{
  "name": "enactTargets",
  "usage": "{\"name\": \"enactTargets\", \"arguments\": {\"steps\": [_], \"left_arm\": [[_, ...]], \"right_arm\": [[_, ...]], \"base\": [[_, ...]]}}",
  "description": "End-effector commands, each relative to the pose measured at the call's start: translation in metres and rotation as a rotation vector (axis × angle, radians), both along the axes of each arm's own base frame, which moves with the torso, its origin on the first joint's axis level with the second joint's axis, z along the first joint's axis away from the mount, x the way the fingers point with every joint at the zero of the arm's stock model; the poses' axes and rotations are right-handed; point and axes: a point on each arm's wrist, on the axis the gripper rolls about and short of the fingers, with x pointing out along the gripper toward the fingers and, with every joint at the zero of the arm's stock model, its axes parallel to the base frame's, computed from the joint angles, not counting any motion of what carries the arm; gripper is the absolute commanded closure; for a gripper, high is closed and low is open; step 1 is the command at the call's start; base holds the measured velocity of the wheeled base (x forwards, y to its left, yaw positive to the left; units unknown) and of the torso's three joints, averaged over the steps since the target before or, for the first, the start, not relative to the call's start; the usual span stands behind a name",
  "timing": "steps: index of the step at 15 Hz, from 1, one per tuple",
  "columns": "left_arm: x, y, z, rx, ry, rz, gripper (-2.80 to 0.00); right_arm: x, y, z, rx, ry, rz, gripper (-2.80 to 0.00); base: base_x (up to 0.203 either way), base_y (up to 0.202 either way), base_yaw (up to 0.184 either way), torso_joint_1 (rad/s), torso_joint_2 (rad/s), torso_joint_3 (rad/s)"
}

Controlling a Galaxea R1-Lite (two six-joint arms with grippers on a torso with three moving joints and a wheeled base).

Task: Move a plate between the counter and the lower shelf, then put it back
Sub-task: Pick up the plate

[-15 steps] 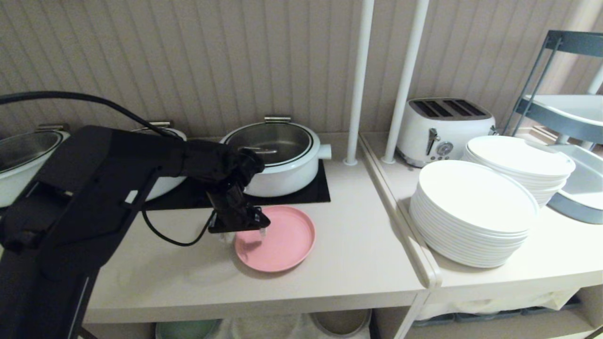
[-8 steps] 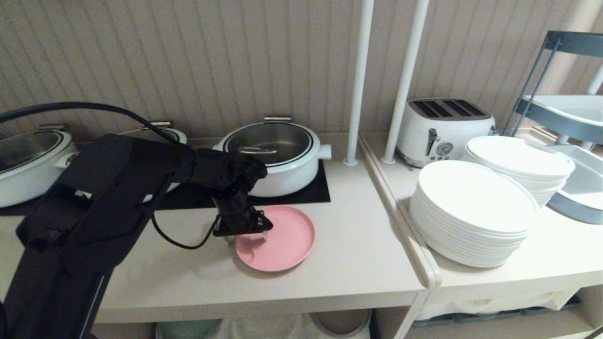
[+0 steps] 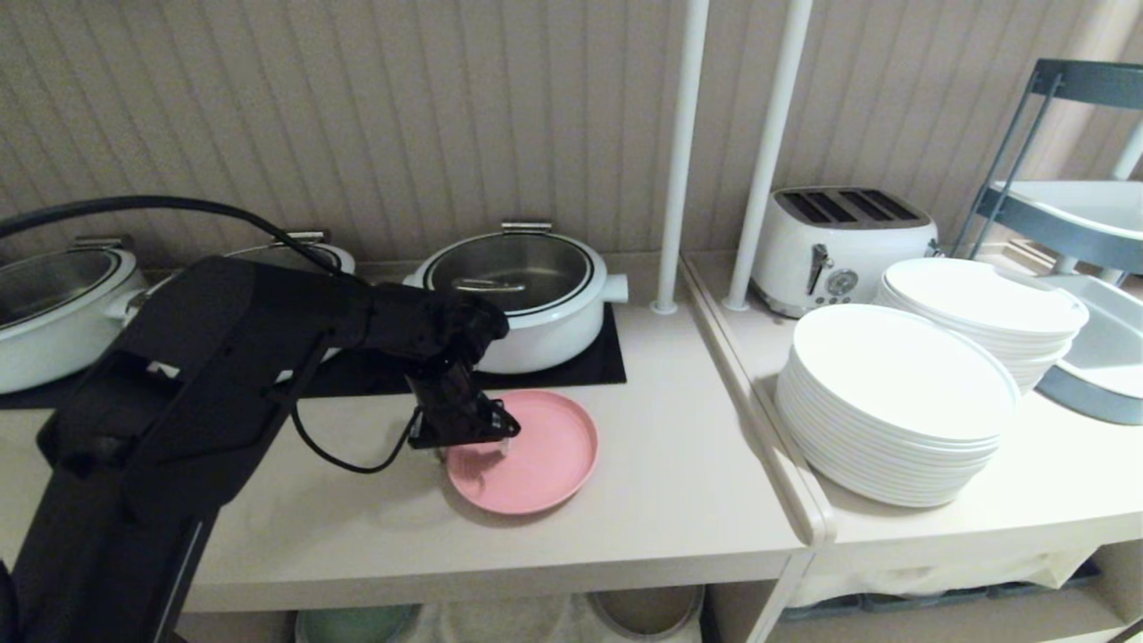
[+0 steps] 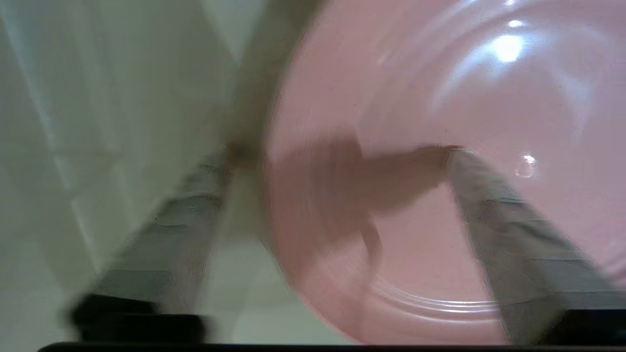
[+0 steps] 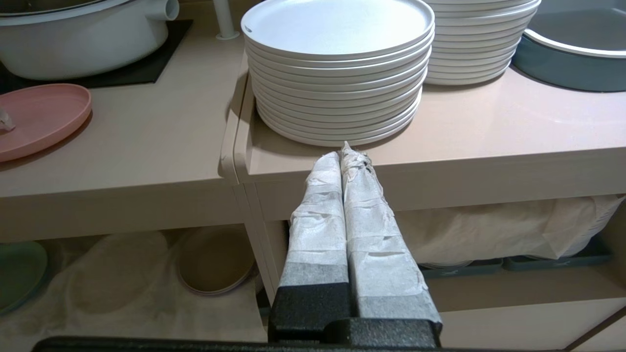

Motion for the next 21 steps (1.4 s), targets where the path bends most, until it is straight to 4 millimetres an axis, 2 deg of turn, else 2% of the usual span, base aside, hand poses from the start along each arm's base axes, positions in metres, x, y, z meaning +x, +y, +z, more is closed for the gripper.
{"name": "enactTargets", "arguments": {"steps": [1, 16, 21], "left_arm": [[0.004, -0.001, -0.001, 0.003, -0.004, 0.005, 0.0], [0.01, 0.009, 0.001, 0.015, -0.019, 0.029, 0.0], [0.008, 0.01, 0.012, 0.005, -0.038, 0.032, 0.0]], "right_arm": [[0.0, 0.0, 0.0, 0.0, 0.0, 0.0, 0.0], [0.0, 0.0, 0.0, 0.0, 0.001, 0.0, 0.0], [0.0, 0.0, 0.0, 0.0, 0.0, 0.0, 0.0]], "base": [[0.0, 0.0, 0.0, 0.0, 0.0, 0.0], [0.0, 0.0, 0.0, 0.0, 0.0, 0.0], [0.0, 0.0, 0.0, 0.0, 0.0, 0.0]]}}
